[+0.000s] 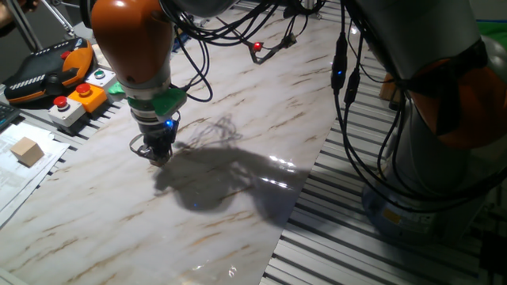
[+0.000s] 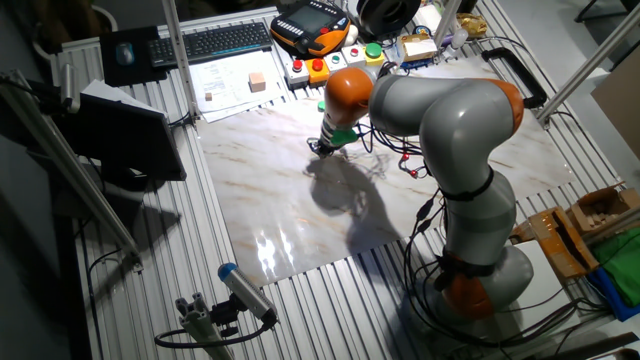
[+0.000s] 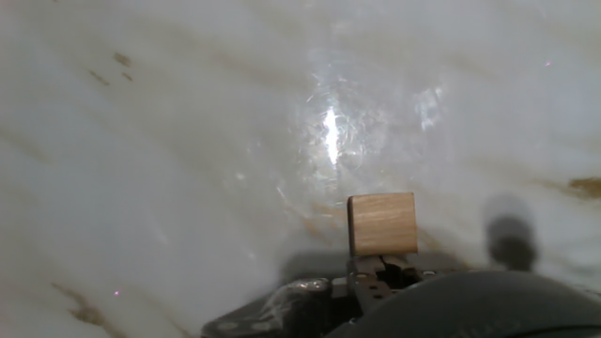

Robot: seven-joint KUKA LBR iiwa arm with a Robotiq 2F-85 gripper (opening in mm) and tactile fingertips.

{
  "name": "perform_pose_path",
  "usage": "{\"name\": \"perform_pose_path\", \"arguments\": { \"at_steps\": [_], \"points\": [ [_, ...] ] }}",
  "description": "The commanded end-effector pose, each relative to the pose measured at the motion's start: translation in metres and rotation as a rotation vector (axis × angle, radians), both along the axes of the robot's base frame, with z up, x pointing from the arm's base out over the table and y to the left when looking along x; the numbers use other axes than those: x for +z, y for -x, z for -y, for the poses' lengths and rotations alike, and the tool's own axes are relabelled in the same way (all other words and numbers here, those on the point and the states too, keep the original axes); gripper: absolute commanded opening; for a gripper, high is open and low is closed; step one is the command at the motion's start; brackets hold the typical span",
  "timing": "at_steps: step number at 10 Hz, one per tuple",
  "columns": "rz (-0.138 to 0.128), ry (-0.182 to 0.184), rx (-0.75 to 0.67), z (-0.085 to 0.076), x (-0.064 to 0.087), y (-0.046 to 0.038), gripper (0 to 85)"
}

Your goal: Approach and touch the side of the small block

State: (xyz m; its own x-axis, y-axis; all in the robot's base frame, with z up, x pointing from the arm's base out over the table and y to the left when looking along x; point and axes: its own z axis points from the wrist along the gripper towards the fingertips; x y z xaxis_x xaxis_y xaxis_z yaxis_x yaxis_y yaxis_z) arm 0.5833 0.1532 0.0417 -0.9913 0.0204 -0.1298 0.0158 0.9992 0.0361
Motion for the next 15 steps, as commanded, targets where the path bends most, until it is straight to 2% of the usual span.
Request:
{"name": "perform_pose_path", "arguments": {
  "at_steps": [1,2,3,7,8,10,13,14,15],
  "points": [
    [0.018,0.002,0.002,0.000,0.001,-0.0005,0.7],
    [0.054,0.002,0.001,-0.001,0.002,-0.0012,0.7],
    [0.070,0.001,-0.001,-0.001,0.003,-0.0018,0.7],
    [0.085,0.005,-0.013,-0.001,0.007,-0.0032,0.7],
    [0.079,0.009,-0.012,0.000,0.009,-0.0039,0.7],
    [-0.009,0.034,0.004,0.001,0.013,-0.0007,0.7],
    [-0.049,0.049,0.015,0.003,0.015,0.0036,0.7],
    [-0.070,0.054,0.018,0.004,0.015,0.0052,0.7],
    [-0.078,0.057,0.023,0.005,0.015,0.0069,0.7]
  ]
}}
